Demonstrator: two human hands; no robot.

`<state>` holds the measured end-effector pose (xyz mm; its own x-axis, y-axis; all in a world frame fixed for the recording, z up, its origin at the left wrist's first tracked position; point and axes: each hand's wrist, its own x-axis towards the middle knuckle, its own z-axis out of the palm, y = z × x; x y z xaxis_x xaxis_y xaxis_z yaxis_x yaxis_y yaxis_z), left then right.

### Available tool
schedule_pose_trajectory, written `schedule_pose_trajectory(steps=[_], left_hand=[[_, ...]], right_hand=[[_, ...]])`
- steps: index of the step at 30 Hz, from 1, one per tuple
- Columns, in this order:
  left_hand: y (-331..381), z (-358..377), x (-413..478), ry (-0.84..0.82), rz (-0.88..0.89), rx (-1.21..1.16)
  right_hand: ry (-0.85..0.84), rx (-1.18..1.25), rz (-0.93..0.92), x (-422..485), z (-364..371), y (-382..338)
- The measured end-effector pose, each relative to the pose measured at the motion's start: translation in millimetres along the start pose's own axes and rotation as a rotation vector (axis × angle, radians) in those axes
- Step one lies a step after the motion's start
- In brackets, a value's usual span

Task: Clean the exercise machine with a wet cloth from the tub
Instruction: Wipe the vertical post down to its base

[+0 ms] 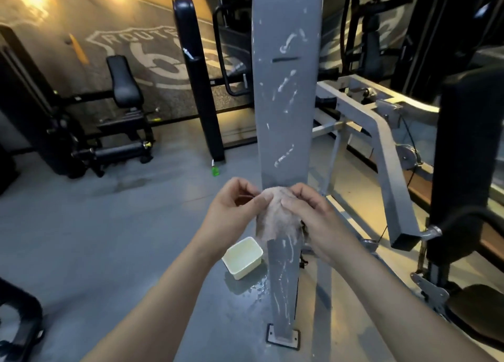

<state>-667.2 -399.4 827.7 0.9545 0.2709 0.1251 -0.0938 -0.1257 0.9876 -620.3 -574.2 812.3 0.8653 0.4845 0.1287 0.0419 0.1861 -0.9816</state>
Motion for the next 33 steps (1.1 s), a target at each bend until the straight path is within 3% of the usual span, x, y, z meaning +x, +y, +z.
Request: schedule_pose_trajectory(steps=[4,7,12,15,18,21,26,33], left_hand=[[38,-4,22,0.103,0.229,0.253],[64,-12,36,0.105,0.285,0.301],[93,-31,56,0.127,0.321,0.302],[112,-36,75,0.174,0.353,0.312],[132,-34,91,0.194,0.382,0.280],[148,-24,107,0.198,0.397,0.230],[161,-7,126,0.171,0.450,0.173],[149,-7,139,0.124,0.560,0.373]], right_hand=[[0.014,0.018,-0.050,10,13,-38],[0.158,0.007,-0.137,13,20,-66],[0.380,-0.299,-0.404,18,11,-116],[0.511,-0.634,-0.690,36,0,-141],[0.555,-0.982,-1.003,62,-9,-160],[0.566,-1.150,-1.179,83,-13,-178],[0.576,-1.382,-1.102,106,-15,-169],[0.481,-1.516,-1.117,100,-24,-166]])
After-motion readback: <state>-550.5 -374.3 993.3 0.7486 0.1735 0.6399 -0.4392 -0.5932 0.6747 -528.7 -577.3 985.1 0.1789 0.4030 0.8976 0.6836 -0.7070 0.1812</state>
